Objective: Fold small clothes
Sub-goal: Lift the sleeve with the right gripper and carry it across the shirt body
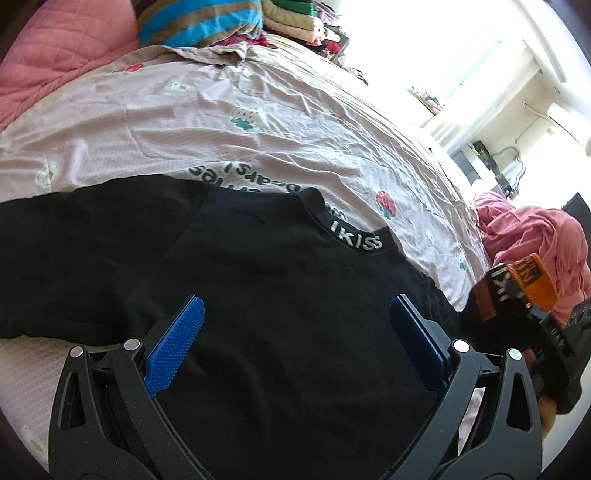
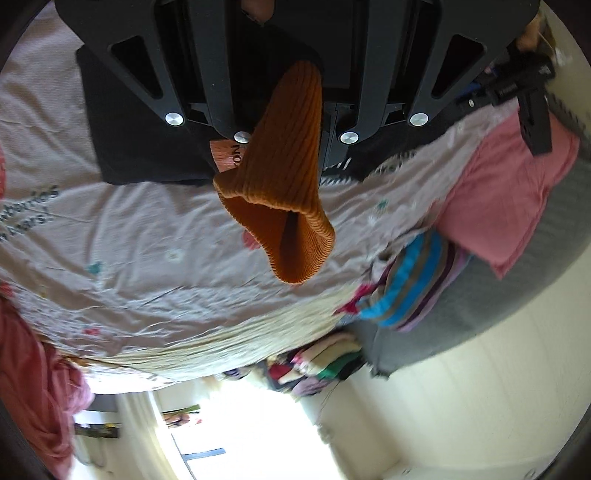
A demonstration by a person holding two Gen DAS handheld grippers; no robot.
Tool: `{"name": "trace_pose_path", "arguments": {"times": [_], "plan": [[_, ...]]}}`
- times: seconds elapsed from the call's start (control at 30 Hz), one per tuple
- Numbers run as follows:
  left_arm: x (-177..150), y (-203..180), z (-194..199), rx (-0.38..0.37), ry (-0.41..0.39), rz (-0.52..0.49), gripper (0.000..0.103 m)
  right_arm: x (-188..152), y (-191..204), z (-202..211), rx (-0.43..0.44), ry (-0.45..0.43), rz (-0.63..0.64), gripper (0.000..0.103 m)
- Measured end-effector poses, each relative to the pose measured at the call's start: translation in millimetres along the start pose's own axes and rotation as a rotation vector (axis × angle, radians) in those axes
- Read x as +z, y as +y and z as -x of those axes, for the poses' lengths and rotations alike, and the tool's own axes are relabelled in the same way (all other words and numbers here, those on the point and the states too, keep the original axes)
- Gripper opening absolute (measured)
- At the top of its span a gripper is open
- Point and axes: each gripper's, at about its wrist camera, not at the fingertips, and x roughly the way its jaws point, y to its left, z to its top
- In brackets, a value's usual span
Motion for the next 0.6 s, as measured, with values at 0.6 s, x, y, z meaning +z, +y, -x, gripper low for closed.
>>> {"name": "trace_pose_path", "arguments": {"times": [0.6], "plan": [[-4, 31, -11, -0.146, 0.028, 0.144, 0.094, -48, 65, -83, 0.143, 0.215, 0.135, 0.046]]}}
